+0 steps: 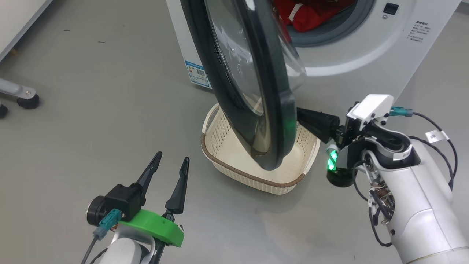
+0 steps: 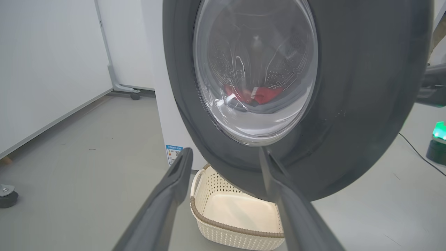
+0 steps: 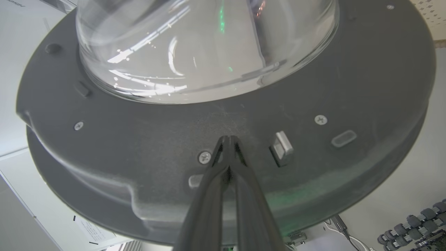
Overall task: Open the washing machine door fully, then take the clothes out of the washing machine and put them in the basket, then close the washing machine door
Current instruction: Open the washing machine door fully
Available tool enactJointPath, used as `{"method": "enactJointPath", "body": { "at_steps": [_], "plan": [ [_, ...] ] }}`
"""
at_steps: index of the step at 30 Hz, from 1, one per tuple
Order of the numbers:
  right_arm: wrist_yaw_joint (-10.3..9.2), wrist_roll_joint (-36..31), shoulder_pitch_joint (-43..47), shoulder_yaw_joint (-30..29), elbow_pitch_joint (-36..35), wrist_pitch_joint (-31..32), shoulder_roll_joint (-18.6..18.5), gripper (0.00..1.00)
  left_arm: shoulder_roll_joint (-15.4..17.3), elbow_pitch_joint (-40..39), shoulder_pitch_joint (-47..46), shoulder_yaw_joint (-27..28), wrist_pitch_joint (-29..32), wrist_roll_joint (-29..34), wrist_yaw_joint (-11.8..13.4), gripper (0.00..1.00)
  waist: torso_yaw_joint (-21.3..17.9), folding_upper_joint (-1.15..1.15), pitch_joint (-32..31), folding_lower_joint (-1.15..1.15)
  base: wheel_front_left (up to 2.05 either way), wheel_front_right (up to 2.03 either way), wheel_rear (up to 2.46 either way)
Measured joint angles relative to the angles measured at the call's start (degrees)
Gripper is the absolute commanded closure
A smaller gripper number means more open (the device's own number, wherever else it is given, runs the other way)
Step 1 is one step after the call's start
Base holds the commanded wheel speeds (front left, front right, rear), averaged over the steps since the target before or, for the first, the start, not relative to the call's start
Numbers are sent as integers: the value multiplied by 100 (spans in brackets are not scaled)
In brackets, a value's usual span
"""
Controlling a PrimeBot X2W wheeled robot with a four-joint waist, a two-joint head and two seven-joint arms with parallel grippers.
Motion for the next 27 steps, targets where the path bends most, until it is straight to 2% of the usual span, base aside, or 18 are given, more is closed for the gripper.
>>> {"method": "enactJointPath", "body": {
  "at_steps": [9, 27],
  "plan": [
    [-1, 364, 80, 715, -252, -151, -5, 100, 0, -8, 33, -10, 0, 30, 0, 0, 81, 0, 1, 0, 0, 0, 0],
    [-7, 791, 148, 1591, -548, -643, -5, 100, 0, -46, 57, -43, 0, 44, 0, 0, 157, 0, 16, 0, 0, 0, 0]
  ]
}}
